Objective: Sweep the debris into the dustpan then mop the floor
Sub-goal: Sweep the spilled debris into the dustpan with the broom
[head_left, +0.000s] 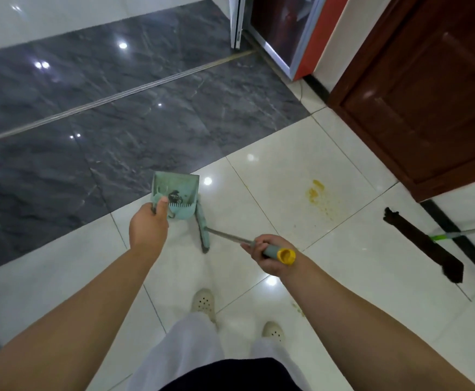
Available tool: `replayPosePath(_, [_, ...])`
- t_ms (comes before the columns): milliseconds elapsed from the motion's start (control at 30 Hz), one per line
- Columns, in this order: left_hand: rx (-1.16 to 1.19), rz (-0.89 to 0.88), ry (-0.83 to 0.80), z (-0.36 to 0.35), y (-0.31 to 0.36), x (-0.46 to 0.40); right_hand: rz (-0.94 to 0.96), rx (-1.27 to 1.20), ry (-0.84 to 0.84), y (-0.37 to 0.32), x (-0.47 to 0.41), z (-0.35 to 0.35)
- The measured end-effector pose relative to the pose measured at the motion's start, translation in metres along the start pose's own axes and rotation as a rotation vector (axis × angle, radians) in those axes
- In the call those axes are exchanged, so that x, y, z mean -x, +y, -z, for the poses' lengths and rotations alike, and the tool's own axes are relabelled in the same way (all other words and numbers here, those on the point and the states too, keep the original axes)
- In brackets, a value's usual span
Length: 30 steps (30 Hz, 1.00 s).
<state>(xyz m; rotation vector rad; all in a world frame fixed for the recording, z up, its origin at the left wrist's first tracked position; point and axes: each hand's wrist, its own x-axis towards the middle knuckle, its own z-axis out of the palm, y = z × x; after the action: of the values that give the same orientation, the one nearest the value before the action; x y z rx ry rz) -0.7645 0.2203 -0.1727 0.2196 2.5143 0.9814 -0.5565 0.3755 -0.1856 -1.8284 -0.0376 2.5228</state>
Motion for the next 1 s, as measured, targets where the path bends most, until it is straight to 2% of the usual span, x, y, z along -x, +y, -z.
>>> replayPosePath(133, [-0.043,-0.005,0.032,0.015,-0.011,-0.023,0.016,-0.06,-0.01,0.017,-0.024,-0.045])
replayPosePath(267, [-0.062,-0.021,0.058,0.021,-0.019,-0.044,0.092,-0.203,0.007,0.007,-0.032,-0.049])
replayPosePath(400, [-0.077,-0.026,0.049,0.018,-0.019,-0.055,0.181,-0.37,0.06,-0.02,-0.022,-0.019])
replayPosePath(533, [-0.06,-0.041,0.023,0.01,-0.013,-0.059,0.34,-0.72,0.101,-0.042,-0.012,0.031])
replayPosePath(633, [-0.056,-0.058,0.001,0.001,-0.005,-0.06,0.289,-0.965,0.125,-0.045,0.004,0.073])
replayPosePath(767, [-0.045,-0.11,-0.046,-0.012,0.008,-0.06,0.276,-1.004,0.175,-0.035,0.027,0.101])
replayPosePath(900, [-0.044,-0.154,-0.105,-0.028,0.023,-0.055,0.302,-1.042,0.155,-0.022,0.036,0.123])
replayPosePath(1000, [-0.039,-0.19,-0.14,-0.042,0.036,-0.051,0.365,-0.973,0.148,-0.022,0.04,0.125])
